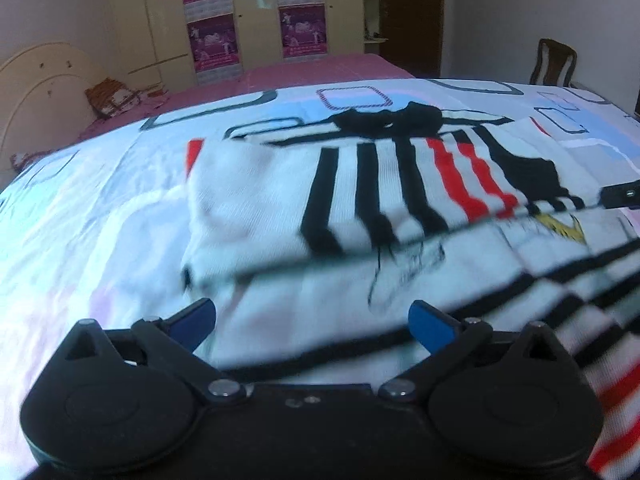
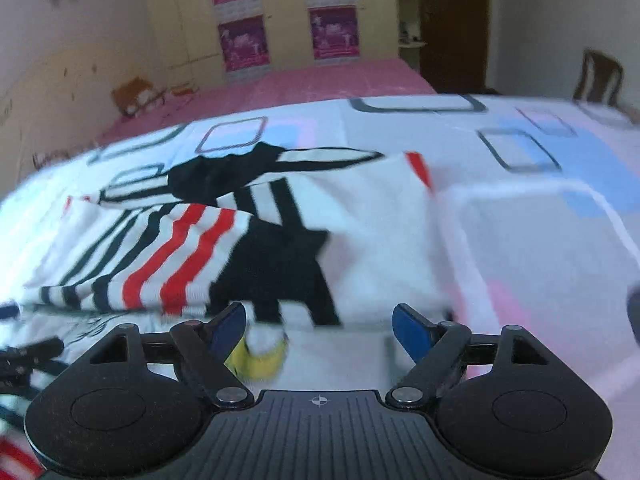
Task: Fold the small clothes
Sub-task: 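Grasp the sweater hem with both tools and lift it toward the collar, then lay the hem over the collar with both tools and open them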
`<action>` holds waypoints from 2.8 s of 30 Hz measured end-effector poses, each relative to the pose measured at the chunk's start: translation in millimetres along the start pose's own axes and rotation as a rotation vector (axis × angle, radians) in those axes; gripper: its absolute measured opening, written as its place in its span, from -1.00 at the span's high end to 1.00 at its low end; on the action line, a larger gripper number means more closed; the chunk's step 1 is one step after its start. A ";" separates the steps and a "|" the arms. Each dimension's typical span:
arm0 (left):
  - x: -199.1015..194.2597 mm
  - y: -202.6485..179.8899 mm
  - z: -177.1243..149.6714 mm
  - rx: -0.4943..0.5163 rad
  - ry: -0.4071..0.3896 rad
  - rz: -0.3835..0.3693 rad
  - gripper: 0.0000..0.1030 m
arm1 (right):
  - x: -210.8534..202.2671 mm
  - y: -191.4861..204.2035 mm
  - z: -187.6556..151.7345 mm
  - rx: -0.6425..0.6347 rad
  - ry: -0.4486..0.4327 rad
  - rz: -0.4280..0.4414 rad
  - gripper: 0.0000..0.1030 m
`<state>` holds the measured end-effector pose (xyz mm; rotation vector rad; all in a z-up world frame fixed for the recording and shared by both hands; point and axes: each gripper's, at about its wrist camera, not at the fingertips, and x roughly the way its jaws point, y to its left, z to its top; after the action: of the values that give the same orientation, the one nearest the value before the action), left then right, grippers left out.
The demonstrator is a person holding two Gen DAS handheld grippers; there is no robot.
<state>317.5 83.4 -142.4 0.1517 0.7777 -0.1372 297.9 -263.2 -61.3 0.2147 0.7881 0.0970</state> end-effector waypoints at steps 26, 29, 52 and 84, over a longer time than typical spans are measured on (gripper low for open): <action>-148.3 -5.6 -141.2 -0.261 0.045 -0.014 -0.43 | -156.1 -74.6 -149.4 0.164 0.054 0.201 -0.31; -153.9 3.7 -145.8 -0.341 0.043 -0.073 -0.40 | -153.9 -81.0 -159.3 0.233 0.087 0.249 -0.08; -129.5 31.6 -151.9 -0.688 -0.007 -0.446 0.86 | -135.6 -84.8 -162.6 0.398 0.142 0.507 0.92; 38.1 88.4 82.0 -0.655 -0.058 -0.384 0.86 | 15.3 -75.0 88.0 0.461 -0.035 0.342 0.92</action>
<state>416.5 152.2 -104.2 -0.6231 0.7525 -0.2410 371.8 -347.4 -28.7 0.7867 0.7251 0.2335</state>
